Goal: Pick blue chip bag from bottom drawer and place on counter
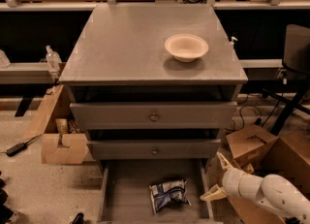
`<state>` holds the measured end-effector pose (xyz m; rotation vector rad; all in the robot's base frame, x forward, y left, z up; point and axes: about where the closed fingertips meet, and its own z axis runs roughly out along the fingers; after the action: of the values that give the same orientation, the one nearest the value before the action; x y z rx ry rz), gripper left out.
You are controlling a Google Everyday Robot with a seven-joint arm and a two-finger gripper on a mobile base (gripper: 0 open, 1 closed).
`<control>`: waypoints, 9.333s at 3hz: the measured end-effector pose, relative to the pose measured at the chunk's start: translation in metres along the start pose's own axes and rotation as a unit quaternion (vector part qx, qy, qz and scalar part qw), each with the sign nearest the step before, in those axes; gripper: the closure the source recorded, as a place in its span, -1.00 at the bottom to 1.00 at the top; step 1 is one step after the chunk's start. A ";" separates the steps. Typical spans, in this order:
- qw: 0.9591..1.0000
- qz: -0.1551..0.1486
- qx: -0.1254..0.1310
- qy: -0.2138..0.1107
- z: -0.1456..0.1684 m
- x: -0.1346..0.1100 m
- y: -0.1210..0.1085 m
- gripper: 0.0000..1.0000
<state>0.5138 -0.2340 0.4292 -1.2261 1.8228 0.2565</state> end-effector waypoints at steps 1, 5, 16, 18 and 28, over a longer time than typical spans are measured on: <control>1.000 -0.016 -0.009 0.017 0.014 -0.002 0.016 -1.00; 0.980 -0.071 -0.124 0.139 0.201 0.035 0.101 -1.00; 0.945 -0.119 -0.182 0.246 0.240 0.101 0.130 1.00; 0.968 -0.126 -0.132 0.175 0.118 0.000 0.129 1.00; 0.986 -0.143 0.047 0.065 -0.096 -0.562 -0.094 1.00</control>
Offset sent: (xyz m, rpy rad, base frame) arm -0.0362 0.1412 -0.1381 -0.3433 0.1071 0.1960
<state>0.5975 0.0211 0.9404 -1.4456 1.7185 -0.0721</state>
